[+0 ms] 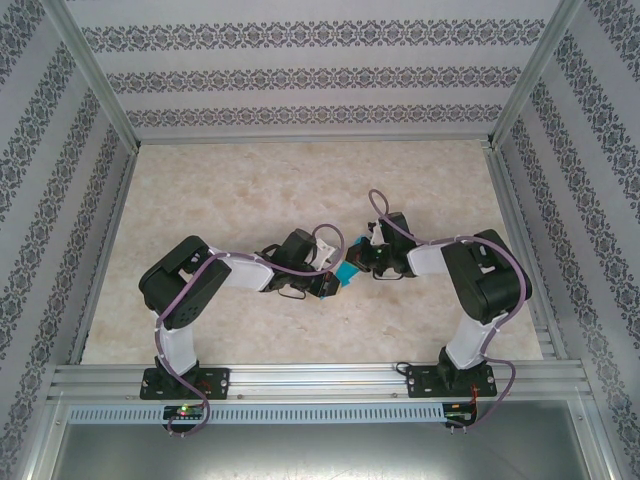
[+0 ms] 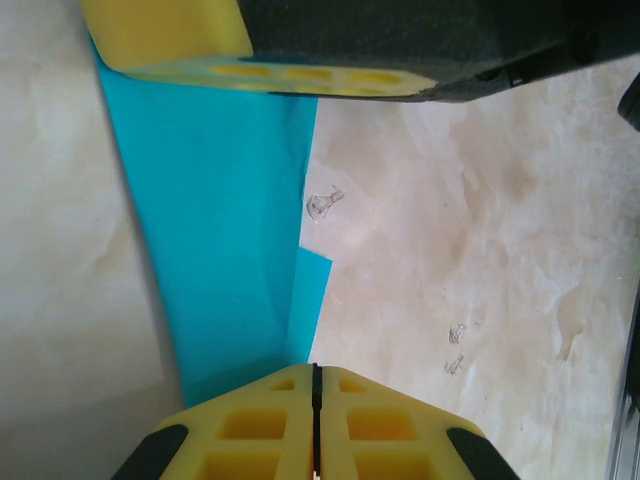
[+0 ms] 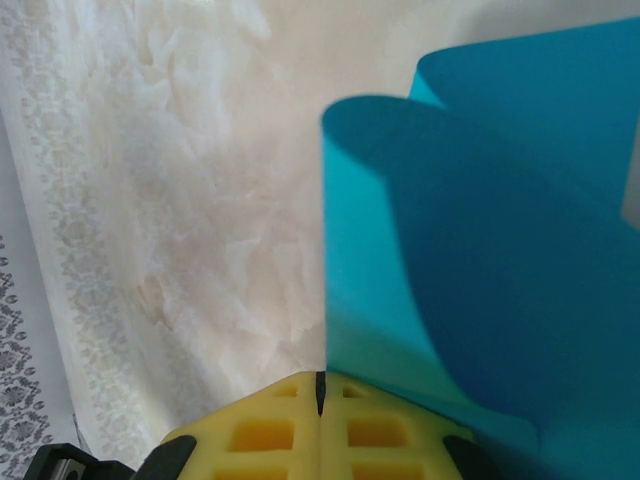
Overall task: Fold a paper plane with a square sheet of paper (pick it up from the middle)
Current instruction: Fold the wing for the fifth time at the center of the table, then move a paper plane to the center of the table.
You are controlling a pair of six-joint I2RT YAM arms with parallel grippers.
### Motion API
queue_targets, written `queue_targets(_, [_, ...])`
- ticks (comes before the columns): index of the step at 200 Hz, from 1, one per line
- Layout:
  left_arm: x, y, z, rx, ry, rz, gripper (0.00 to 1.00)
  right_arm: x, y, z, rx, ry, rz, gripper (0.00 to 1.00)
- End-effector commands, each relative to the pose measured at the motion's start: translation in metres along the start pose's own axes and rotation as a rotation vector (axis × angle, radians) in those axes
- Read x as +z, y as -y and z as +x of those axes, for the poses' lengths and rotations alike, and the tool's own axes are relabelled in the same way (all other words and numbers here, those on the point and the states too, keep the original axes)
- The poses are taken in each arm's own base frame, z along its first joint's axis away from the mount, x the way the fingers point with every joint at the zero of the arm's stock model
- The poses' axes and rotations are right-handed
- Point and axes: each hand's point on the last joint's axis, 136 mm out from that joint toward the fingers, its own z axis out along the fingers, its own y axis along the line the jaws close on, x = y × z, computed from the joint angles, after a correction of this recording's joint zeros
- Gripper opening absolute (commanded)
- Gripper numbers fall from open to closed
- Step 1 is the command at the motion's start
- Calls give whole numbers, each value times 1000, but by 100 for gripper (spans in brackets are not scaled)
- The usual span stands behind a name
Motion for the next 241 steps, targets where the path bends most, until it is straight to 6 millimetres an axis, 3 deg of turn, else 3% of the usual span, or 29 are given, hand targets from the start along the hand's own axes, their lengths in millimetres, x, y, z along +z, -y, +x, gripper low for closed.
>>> queue_targets(1, [-10, -61, 94, -186, -263, -207, 10, -5, 48, -39, 29, 136, 176, 4])
queue_targets(57, [-14, -62, 102, -192, -279, -216, 10, -10, 48, -62, 60, 156, 148, 4])
queue_targets(139, [-18, -59, 96, -190, -268, -205, 10, -11, 48, -93, 68, 160, 139, 4])
queue_targets(181, [-19, -58, 95, -189, -264, -205, 10, -22, 36, -108, 61, 180, 116, 5])
queue_targets(216, [-20, -53, 84, -186, -242, -189, 11, -30, 24, -113, 23, 180, 115, 6])
queue_targets(241, [-23, -39, 64, -174, -202, -155, 13, -44, 14, -110, -3, 195, 103, 7])
